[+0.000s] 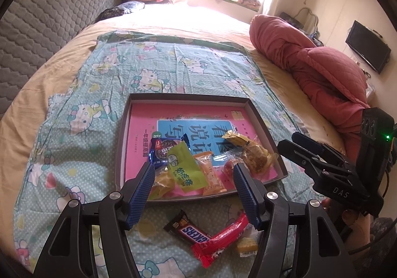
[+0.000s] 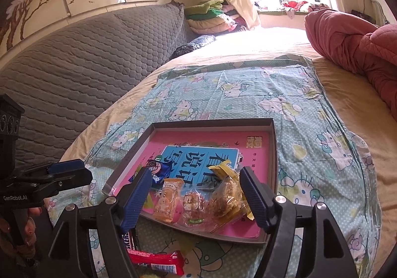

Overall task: Organize snacks
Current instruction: 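Lift both grippers up and away from the box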

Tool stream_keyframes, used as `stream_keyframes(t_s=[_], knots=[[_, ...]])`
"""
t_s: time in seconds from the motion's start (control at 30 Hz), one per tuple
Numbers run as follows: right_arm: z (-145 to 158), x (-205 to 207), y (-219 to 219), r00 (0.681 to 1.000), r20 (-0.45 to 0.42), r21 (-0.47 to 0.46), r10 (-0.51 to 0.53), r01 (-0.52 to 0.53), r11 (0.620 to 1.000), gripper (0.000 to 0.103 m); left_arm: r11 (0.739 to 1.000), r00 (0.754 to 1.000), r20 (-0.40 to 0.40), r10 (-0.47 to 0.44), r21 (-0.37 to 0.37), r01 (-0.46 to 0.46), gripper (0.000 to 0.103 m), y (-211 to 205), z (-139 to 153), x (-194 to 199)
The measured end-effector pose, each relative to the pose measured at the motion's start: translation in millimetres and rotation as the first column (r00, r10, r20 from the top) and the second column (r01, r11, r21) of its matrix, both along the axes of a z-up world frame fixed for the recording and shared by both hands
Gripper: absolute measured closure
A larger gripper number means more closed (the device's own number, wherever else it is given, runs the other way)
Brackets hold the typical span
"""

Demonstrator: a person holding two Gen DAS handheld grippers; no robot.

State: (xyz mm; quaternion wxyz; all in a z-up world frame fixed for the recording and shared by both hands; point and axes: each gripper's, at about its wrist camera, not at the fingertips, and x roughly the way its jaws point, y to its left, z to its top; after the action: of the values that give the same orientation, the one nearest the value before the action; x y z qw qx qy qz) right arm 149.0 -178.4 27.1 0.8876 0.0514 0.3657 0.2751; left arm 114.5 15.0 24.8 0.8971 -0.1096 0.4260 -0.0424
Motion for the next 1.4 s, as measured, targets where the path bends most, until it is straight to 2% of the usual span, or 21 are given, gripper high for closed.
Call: stream_keyframes(t_s=[0.17, 0.37, 0.4, 0.47, 0.5, 0.8, 1.1, 1.23, 1.4], knots=[[3.4, -8.2, -4.9, 1.000, -0.003, 0.051, 0.007, -0.007, 0.999, 0.026, 1.000, 1.000, -0.006, 0.000, -0.002, 0.000, 0.036, 0.9, -0.8, -5.2], [7.6, -18.1, 0.0, 0.999, 0.028, 0.043, 0.021, -0.022, 0.999, 0.023, 1.000, 1.000, -0.019, -0.004, -0.013, 0.003, 0.035, -0.3, -5.1, -11.7], [8.5, -20.6, 1.5, 0.999, 0.038, 0.039, 0.025, -0.027, 0.999, 0.022, 1.000, 1.000, -0.020, -0.006, -0.009, 0.006, 0.034, -1.3, -5.5, -12.8], [9.5, -25.2, 3.7, 0.998, 0.049, 0.030, 0.026, -0.027, 0.999, 0.022, 1.000, 1.000, -0.020, -0.004, -0.003, 0.004, 0.025, -3.1, -5.5, -15.0], [9.9, -26.7, 4.2, 0.998, 0.048, 0.031, 0.030, -0.031, 0.999, 0.021, 1.000, 1.000, -0.019, -0.009, -0.007, 0.009, 0.025, -3.6, -5.5, -16.5], [11.5, -39.4, -0.3, 0.999, 0.027, 0.068, 0.018, -0.020, 0.997, 0.015, 1.000, 0.999, -0.031, -0.030, -0.007, 0.029, 0.025, -2.3, -6.1, -27.0], [11.9, -49.5, -5.5, 1.000, 0.029, 0.054, -0.005, 0.003, 0.999, 0.014, 0.999, 0.998, -0.055, -0.032, 0.000, 0.032, 0.025, 8.0, -13.1, -39.3], [7.6, -55.3, -11.3, 1.000, -0.009, 0.066, -0.015, 0.016, 0.998, 0.014, 0.999, 0.996, -0.070, -0.048, -0.018, 0.047, 0.025, 10.9, -21.2, -43.9], [3.2, -62.0, -10.7, 0.999, -0.030, 0.039, -0.018, 0.019, 0.999, 0.014, 0.997, 0.994, -0.081, -0.075, -0.019, 0.073, 0.025, 7.2, -29.8, -48.9]])
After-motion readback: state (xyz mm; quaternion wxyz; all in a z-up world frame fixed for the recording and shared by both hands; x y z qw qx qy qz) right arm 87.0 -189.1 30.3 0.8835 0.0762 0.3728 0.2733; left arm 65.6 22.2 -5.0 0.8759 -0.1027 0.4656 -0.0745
